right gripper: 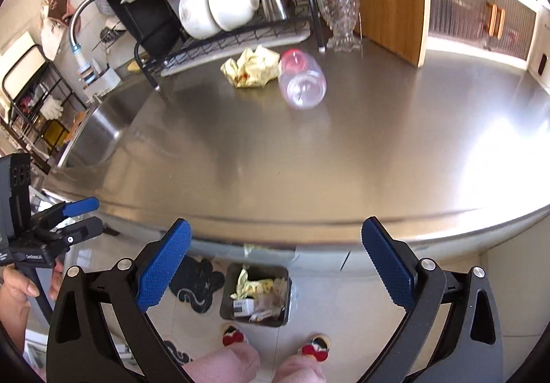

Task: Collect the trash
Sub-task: 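Raise both tools back over the counter toward the bottle, then grasp the gold wrapper with the left tool while the right tool grasps the clear bottle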

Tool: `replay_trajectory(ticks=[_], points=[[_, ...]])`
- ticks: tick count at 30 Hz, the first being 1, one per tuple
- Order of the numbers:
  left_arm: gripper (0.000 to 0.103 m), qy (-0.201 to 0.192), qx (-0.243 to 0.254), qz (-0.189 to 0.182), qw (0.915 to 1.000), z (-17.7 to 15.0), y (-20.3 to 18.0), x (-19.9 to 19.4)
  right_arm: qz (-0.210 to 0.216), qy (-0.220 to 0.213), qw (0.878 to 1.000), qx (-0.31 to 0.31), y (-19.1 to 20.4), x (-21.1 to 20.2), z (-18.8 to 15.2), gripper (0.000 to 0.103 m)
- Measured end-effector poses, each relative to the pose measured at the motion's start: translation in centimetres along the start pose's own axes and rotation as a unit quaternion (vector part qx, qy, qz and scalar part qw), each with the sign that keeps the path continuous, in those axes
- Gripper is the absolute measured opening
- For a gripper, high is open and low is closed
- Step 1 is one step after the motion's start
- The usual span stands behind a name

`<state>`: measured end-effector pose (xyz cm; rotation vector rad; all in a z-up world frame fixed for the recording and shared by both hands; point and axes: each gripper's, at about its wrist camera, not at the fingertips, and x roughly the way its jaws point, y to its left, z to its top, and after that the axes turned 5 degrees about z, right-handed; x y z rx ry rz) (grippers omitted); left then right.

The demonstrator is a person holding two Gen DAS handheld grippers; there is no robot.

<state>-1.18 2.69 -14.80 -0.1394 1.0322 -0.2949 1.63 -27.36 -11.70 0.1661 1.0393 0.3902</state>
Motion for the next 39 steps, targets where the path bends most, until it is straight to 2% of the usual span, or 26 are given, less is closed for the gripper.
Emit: replay_trajectory(ticks=[7,15,17,25,35,39], points=[[0.095,-0.017,0.061,-0.005,0.998,7.1,-1.9,2.1,-0.028,-0.019,0.999,-0.011,-1.4,2.3,6.3,0.1],[0.094,-0.003,0.063,-0.018,0.9978,12.9,-0.6,7.5,-0.01,-0.005,1.0,0.024,-3.8,6.6,10.1,0.098],[0.091,0.002,0.065,-0.022,0.9976,14.1,-0.4,9.0,-0.003,0.0,0.999,0.034,-4.3,7.7,10.8,0.098],[0.085,0.015,0.043,-0.044,0.998,17.9,0.3,13.4,0.0,0.019,1.0,0.023,-4.4,11.0,12.3,0.087],[0.085,0.032,0.047,-0.057,0.9967,20.8,0.2,17.4,0.002,0.035,0.999,0.006,-4.6,13.2,12.4,0.081],[0.085,0.028,0.048,-0.069,0.9961,21.5,0.2,18.2,0.003,0.042,0.999,0.004,-4.7,13.8,12.1,0.073]])
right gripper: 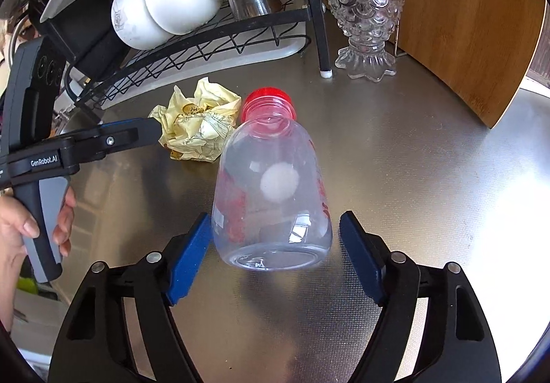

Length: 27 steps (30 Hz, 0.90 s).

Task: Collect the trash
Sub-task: 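Grasp the gold wrapper with the left tool while the right tool grasps the clear bottle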

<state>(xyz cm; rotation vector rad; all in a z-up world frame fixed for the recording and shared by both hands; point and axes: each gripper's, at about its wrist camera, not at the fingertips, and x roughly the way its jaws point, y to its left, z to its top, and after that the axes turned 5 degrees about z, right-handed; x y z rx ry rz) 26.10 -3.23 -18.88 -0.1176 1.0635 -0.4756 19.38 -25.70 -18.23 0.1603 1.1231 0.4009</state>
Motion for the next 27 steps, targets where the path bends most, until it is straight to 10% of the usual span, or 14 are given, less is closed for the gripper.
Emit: replay_trajectory(ticks=[7,11,27], points=[[0.065,0.008,0.006,-0.018,0.9998,0.4,-0.1,1.0,0.003,0.008,1.0,-0.008,0.0,0.4,0.0,0.059],[0.029,0.012,0.009,-0.009,0.9999,0.3,0.1,1.0,0.001,0.003,1.0,-0.002,-0.6,0.0,-0.1,0.059],[0.008,-0.01,0.05,0.04,0.9979,-2.5,-1.6,-2.9,-0.013,-0.027,1.0,-0.009,0.1,-2.9,-1.5,0.058]])
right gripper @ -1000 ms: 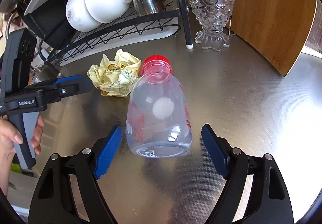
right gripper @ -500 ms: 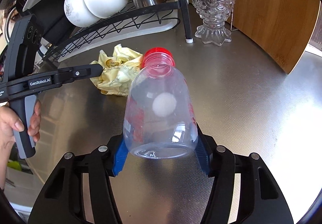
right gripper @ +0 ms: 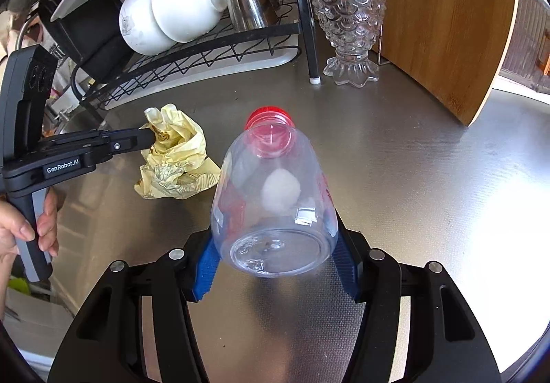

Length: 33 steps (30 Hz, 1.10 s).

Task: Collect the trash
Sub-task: 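Grasp the gold wrapper with the left tool while the right tool grasps the clear bottle, then lift the gold wrapper and bottle off the counter and lower them toward the bin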

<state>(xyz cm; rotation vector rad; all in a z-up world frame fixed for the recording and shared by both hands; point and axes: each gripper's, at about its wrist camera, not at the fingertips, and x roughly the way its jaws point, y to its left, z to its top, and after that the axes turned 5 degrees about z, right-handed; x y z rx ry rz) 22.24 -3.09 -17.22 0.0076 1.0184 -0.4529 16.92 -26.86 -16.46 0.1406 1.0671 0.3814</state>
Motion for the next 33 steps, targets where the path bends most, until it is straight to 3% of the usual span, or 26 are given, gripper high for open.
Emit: replay_trajectory(ticks=[8,20,26,33], points=[[0.008,-0.02,-0.013,0.031,0.9992,-2.7,-0.3,-5.4,-0.002,-0.012,1.0,-0.014,2.1,-2.5,-1.9,0.057],[0.008,-0.052,-0.022,0.046,0.9973,-9.2,-1.9,-15.6,0.04,-0.034,0.998,-0.044,6.6,-8.3,-4.5,0.057],[0.008,-0.054,-0.026,0.06,0.9964,-13.8,-3.3,-19.9,0.072,-0.022,0.995,-0.062,9.0,-11.7,-8.2,0.057],[0.008,-0.027,-0.065,0.057,0.9959,-20.7,-3.9,-20.7,0.1,0.027,0.993,-0.064,10.3,-12.6,-14.1,0.056]])
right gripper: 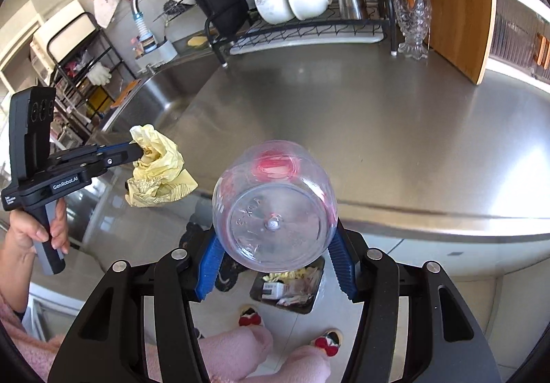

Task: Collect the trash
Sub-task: 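Lift the gold wrapper and bottle off the counter and lower them toward the bin, then open both tools over the bin to drop the wrapper and bottle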

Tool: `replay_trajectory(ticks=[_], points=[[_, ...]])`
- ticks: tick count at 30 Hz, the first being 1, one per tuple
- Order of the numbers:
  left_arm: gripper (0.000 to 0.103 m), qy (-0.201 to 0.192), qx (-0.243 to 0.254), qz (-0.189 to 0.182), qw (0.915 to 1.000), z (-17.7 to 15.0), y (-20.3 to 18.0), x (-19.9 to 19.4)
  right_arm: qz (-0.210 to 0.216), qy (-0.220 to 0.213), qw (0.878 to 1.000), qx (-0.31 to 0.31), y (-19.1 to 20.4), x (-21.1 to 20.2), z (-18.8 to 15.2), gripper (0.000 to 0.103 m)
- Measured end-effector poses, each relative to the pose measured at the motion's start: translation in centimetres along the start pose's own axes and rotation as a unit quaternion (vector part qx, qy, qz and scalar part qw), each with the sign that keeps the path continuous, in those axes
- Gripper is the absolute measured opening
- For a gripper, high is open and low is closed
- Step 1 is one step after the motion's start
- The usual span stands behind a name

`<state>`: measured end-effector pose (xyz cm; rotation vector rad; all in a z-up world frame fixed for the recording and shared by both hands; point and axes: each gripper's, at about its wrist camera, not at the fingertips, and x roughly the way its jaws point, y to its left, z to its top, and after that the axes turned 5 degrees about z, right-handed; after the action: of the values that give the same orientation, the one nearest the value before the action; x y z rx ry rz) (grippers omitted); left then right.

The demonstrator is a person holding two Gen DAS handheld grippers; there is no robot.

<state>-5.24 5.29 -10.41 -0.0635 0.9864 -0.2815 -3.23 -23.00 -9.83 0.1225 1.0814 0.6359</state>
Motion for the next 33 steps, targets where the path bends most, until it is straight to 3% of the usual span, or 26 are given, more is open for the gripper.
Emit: replay_trajectory(ticks=[7,17,24,33], points=[[0.008,0.065,-0.029,0.001,0.9975,-6.6,0.5,3.7,0.013,0.073,0.997,0.023,0.1,2.8,-5.6,0.056],[0.008,0.168,-0.06,0.019,0.9838,-14.3,2.2,14.3,0.007,0.136,0.988,0.069,-1.8,11.7,-11.8,0.055],[0.008,0.217,-0.062,0.042,0.9732,-17.5,3.9,21.2,-0.012,0.165,0.982,0.088,-3.4,19.1,-14.1,0.055],[0.008,0.249,-0.063,0.048,0.9653,-20.0,5.1,27.8,-0.036,0.193,0.973,0.117,-5.7,26.3,-16.7,0.055]])
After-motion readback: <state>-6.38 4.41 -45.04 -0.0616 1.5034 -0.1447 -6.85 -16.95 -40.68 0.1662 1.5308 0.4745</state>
